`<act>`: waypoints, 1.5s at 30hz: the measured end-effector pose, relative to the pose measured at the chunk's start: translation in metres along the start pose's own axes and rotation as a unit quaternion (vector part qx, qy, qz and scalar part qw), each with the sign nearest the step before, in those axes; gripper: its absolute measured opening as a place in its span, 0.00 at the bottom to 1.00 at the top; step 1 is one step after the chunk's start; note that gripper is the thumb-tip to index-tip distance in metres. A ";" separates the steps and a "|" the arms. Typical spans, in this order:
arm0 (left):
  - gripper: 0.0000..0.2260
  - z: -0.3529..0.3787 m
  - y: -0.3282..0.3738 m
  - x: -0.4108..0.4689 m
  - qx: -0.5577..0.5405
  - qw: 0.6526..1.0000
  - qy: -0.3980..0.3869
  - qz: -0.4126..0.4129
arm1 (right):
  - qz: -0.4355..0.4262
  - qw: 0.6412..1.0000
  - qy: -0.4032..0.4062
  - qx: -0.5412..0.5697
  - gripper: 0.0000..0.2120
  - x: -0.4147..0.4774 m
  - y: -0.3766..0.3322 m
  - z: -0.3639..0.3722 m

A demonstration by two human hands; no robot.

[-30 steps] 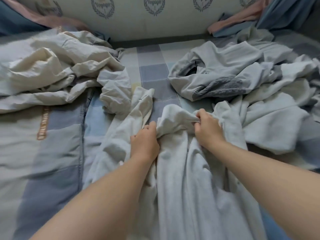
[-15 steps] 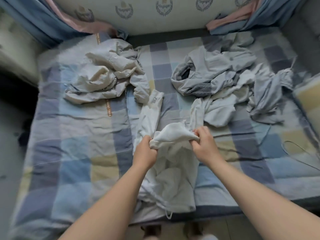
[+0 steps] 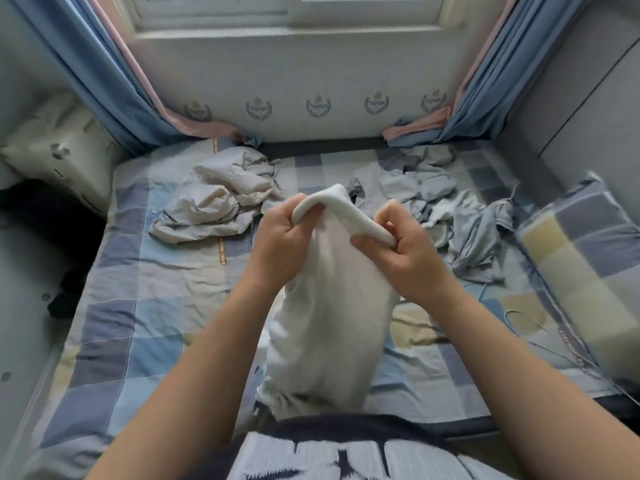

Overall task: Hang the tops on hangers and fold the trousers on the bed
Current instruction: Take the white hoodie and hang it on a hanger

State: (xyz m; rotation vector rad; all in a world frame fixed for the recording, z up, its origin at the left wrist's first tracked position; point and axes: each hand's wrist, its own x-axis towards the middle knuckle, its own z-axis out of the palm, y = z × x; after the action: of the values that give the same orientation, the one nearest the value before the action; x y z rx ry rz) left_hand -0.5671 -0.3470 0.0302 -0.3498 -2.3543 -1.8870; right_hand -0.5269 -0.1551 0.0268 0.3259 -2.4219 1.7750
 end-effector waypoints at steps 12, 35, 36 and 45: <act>0.13 0.000 0.125 0.009 -0.048 0.986 0.047 0.156 | 0.227 0.971 -0.066 -0.020 0.07 -0.039 0.065 -0.034; 0.11 0.019 0.072 0.035 0.016 0.999 0.022 -0.045 | 0.149 0.978 0.086 0.118 0.06 0.052 -0.103 -0.068; 0.09 0.025 0.072 0.019 0.016 0.998 0.056 -0.002 | 0.157 0.973 0.104 0.136 0.07 0.057 -0.108 -0.068; 0.13 0.077 0.058 -0.022 0.074 0.996 0.017 -0.040 | 0.168 0.940 0.121 0.271 0.12 0.075 -0.151 -0.049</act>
State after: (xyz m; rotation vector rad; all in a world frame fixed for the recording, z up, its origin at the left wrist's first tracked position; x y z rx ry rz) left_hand -0.5274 -0.2630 0.0633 -0.2109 -2.5009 -1.7213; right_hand -0.5644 -0.1596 0.1983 -0.2708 -1.8680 2.4464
